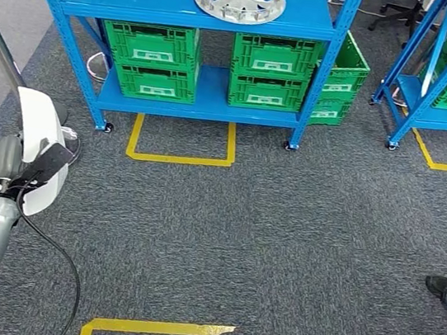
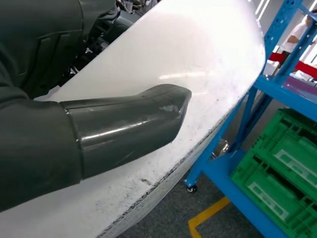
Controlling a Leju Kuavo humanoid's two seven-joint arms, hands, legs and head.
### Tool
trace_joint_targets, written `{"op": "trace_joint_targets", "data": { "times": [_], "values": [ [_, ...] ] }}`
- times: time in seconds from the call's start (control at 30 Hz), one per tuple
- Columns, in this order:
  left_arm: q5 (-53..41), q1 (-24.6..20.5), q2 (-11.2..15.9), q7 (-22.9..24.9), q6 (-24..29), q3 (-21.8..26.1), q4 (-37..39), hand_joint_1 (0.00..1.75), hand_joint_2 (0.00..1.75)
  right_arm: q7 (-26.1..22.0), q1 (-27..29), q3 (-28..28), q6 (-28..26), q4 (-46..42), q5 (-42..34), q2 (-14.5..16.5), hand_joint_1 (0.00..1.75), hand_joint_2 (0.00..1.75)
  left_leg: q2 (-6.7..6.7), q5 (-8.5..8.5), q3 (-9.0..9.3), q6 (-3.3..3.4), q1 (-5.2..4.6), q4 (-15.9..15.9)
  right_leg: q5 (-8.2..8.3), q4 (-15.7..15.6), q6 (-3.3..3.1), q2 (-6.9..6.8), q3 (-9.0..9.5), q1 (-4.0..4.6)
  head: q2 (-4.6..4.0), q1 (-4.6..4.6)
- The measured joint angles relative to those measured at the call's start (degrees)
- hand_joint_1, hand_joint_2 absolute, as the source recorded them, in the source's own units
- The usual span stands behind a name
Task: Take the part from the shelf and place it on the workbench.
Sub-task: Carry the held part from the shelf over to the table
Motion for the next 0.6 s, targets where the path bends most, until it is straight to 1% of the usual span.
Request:
{"op": "trace_joint_targets", "data": {
  "times": [0.03,0.07,0.1,0.13,0.17,0.23,0.27,0.3,0.33,0.37,0.4,0.43,0.47,0.5,0.53,0.57,0.6],
  "values": [
    [0.0,0.2,0.0,0.0,0.3,0.1,0.0,1.75,1.75,0.0,0.0,0.1,0.0,0.0,0.0,0.0,0.00,0.00,-0.55,-0.20,-0.02,-0.34,0.12,0.3,2.09,-3.1,0.06,0.26,1.40,-0.14,0.00,0.00],
    [0.0,0.3,-0.1,-0.1,0.6,0.2,0.0,1.75,1.75,0.0,0.0,0.1,0.1,0.0,0.0,0.0,0.00,0.00,-1.09,-0.48,-0.11,-0.80,0.26,0.8,3.77,-6.9,0.16,1.31,3.26,-0.36,0.00,0.01],
    [0.0,0.2,0.0,-0.1,0.9,0.3,0.0,1.75,1.75,0.0,0.0,0.2,0.1,0.0,0.0,0.0,0.00,0.00,-1.64,-0.80,-0.38,-1.31,0.31,1.5,4.88,-10.2,0.11,2.47,4.98,-0.55,0.01,0.03],
    [0.0,0.2,0.1,-0.2,1.3,0.3,0.0,1.75,1.75,0.1,0.0,0.2,0.2,0.0,0.0,0.0,0.00,0.00,-2.13,-1.00,-0.73,-1.78,0.34,2.0,5.29,-12.2,-0.04,3.35,6.13,-0.66,0.01,0.02],
    [-0.2,0.1,0.2,-0.4,2.1,0.4,0.0,1.75,1.75,0.1,0.0,0.3,0.2,0.0,0.1,0.0,0.00,0.00,-2.58,-1.07,-1.07,-2.19,0.37,2.4,5.02,-12.7,-0.32,3.92,6.55,-0.63,0.01,0.00],
    [-0.9,0.4,0.4,-1.4,6.8,0.8,-0.4,1.75,1.75,0.1,0.0,0.4,0.2,0.0,0.3,0.0,0.00,0.00,-3.41,-0.92,-1.47,-2.79,0.56,2.5,4.98,-12.3,-1.13,3.01,6.57,-0.40,0.01,-0.03],
    [-1.4,0.7,0.6,-1.9,10.1,1.1,-0.9,1.75,1.75,0.2,0.0,0.5,0.1,0.0,0.4,0.1,0.00,0.00,-3.00,-1.11,-1.62,-3.05,0.61,2.8,5.01,-12.3,-1.52,2.54,6.61,-0.35,0.01,-0.09],
    [-1.8,0.9,0.8,-2.3,13.4,1.6,-1.6,1.75,1.75,0.2,0.0,0.6,0.0,0.0,0.5,0.1,0.00,0.00,-2.05,-1.81,-2.13,-3.27,0.60,3.9,5.02,-12.3,-1.92,2.01,6.68,-0.33,0.01,-0.28],
    [-2.4,1.1,1.0,-2.4,16.0,2.0,-2.4,1.75,1.75,0.2,0.0,0.7,0.0,0.0,0.6,0.1,0.00,0.00,-0.78,-3.07,-3.17,-3.46,0.54,6.1,4.99,-12.4,-2.30,1.39,6.78,-0.30,0.01,-0.50],
    [-3.1,1.3,1.1,-2.5,18.0,2.5,-3.3,1.75,1.75,0.2,0.0,0.8,0.0,0.0,0.7,0.1,0.00,0.00,0.61,-4.75,-4.78,-3.60,0.48,9.5,4.89,-12.4,-2.62,0.72,6.86,-0.16,0.00,-0.70],
    [-4.3,1.5,1.1,-2.6,19.5,3.0,-4.2,1.75,1.75,0.2,0.1,0.8,-0.1,0.0,0.8,0.1,0.00,0.00,1.36,-6.50,-6.84,-3.69,0.47,13.6,4.74,-12.4,-2.87,-0.05,6.93,-0.02,0.00,-0.85],
    [-6.0,2.0,1.0,-2.9,20.7,3.7,-5.1,1.75,1.75,0.3,0.1,0.9,-0.1,0.0,0.8,0.1,0.00,0.00,1.69,-7.72,-8.70,-3.72,0.48,17.2,4.61,-12.4,-3.05,-0.84,7.00,0.10,0.00,-0.84],
    [-8.3,2.6,0.8,-3.4,21.4,4.7,-6.1,1.75,1.75,0.3,0.1,0.9,-0.1,0.0,0.9,0.1,0.00,0.00,1.83,-7.96,-9.85,-3.66,0.48,19.2,4.46,-12.4,-3.16,-1.62,7.11,0.20,0.00,-0.85],
    [-11.0,3.2,0.5,-4.2,21.8,6.1,-7.4,1.75,1.75,0.3,0.1,1.0,-0.2,0.0,0.9,0.1,0.00,0.00,1.94,-7.06,-9.90,-3.50,0.47,19.0,4.30,-12.4,-3.23,-2.36,7.27,0.30,0.01,-0.85],
    [-13.9,3.7,0.2,-5.1,21.9,7.8,-8.7,1.75,1.75,0.4,0.1,1.1,-0.2,0.0,1.0,0.1,0.00,0.00,2.25,-5.22,-8.78,-3.22,0.41,16.7,4.10,-12.4,-3.23,-3.05,7.51,0.40,0.01,-0.85],
    [-16.6,3.9,-0.3,-6.2,22.0,9.7,-10.0,1.75,1.75,0.4,0.0,1.2,-0.2,0.0,1.0,0.2,0.00,0.00,3.25,-2.97,-6.84,-2.80,0.21,12.8,3.87,-12.4,-3.18,-3.72,7.81,0.50,0.01,-0.85],
    [-18.7,4.0,-0.7,-7.3,22.0,11.7,-11.3,1.75,1.75,0.4,0.0,1.3,-0.2,0.0,1.1,0.2,0.00,0.00,4.85,-1.47,-4.85,-2.38,-0.26,9.0,3.62,-12.4,-3.05,-4.34,8.09,0.68,0.01,-0.81]
  ]
}}
